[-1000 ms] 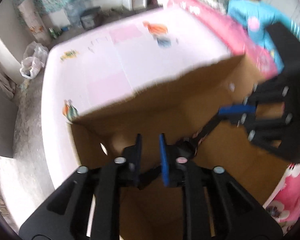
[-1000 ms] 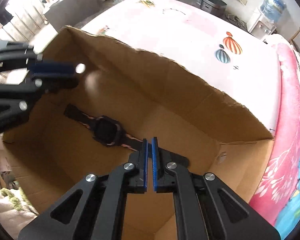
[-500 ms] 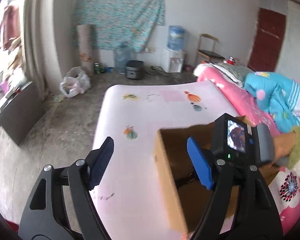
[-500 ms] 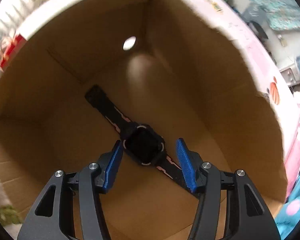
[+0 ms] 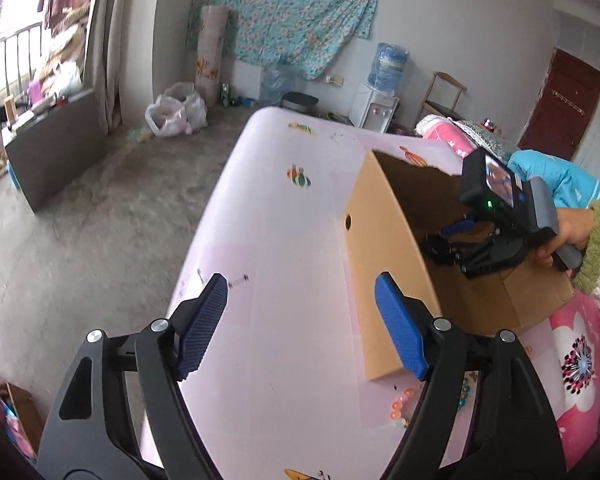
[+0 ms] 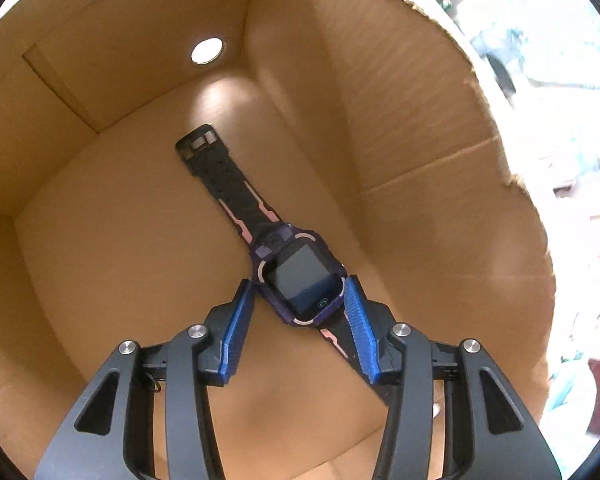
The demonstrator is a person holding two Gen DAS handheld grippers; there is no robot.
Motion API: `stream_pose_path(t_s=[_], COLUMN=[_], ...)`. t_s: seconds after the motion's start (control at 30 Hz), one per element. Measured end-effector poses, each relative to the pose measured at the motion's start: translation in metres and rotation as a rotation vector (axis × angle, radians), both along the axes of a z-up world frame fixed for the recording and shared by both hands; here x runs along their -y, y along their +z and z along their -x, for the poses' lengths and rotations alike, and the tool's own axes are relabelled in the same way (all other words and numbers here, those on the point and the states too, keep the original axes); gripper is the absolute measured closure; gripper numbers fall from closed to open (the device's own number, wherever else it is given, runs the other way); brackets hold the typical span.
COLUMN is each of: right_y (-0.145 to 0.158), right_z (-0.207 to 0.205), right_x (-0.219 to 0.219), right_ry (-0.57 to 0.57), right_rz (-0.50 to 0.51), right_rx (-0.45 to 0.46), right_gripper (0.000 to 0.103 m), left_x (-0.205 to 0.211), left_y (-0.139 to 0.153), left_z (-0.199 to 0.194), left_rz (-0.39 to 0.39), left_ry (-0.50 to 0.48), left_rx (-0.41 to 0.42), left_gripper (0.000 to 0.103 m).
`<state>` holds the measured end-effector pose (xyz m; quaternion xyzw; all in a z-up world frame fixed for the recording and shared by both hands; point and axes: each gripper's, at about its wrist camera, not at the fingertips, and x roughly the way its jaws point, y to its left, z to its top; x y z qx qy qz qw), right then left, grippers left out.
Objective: Organize jewelry
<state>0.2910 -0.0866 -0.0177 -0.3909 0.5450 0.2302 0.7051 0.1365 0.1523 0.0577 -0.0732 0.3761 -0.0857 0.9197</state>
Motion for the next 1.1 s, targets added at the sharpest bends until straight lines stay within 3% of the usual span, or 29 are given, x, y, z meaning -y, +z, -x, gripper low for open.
stream_pose_path(t_s=[0.2, 0.33, 0.43, 0.5, 0.6, 0.73, 0.8, 0.9, 1.1], right_y=[-0.002, 0.021, 0.059, 0.101, 0.157, 0.189, 0.184, 0.150, 0.016], right_z=[0.002, 0.018, 0.033, 0.055, 0.109, 0.200, 0.241, 0.292, 0.332], right_x=[-0.004, -0.004, 0.005, 0.021, 0.047, 0.078, 0.082, 0.091, 0.076], right_ry=[-0.005, -0.030, -0.074, -0.134, -0.201, -0.236, -0.256, -0.329, -0.517], right_rz=[0.054, -0.012, -0.109, -0.239, -0.457, -0.627, -0.664, -0.671, -0.545], right_rx=[0.111, 0.137, 0.194, 0.254, 0.355, 0.486, 0.524, 0.515, 0.298], right_gripper=[0.058, 0.057, 0.056, 0.052, 0.042, 0.029, 0.023, 0.016, 0.016], left_x=[0.011, 0.010, 0.009, 0.010, 0.013, 0.029, 0.043, 0.065, 0.095], left_y=[-0.018, -0.021, -0.022, -0.023, -0.028, -0.039, -0.047, -0.061, -0.088], left_z=[0.009, 0.023, 0.037, 0.048, 0.059, 0.071, 0.076, 0.083, 0.096], left_rz=[-0.027, -0.023, -0.036, -0.049, -0.053, -0.068, -0.088, -0.154, -0.238], left_ry=[-0.007, -0.011, -0.004, -0.010, -0.028, -0.081, -0.117, -0.158, -0.216], left_rx=[-0.017, 0.002, 0.033, 0.042, 0.035, -0.015, -0.045, -0.099, -0.193], left_gripper=[0.030, 0.030, 0.030, 0.030, 0.030, 0.030, 0.030, 0.030, 0.029])
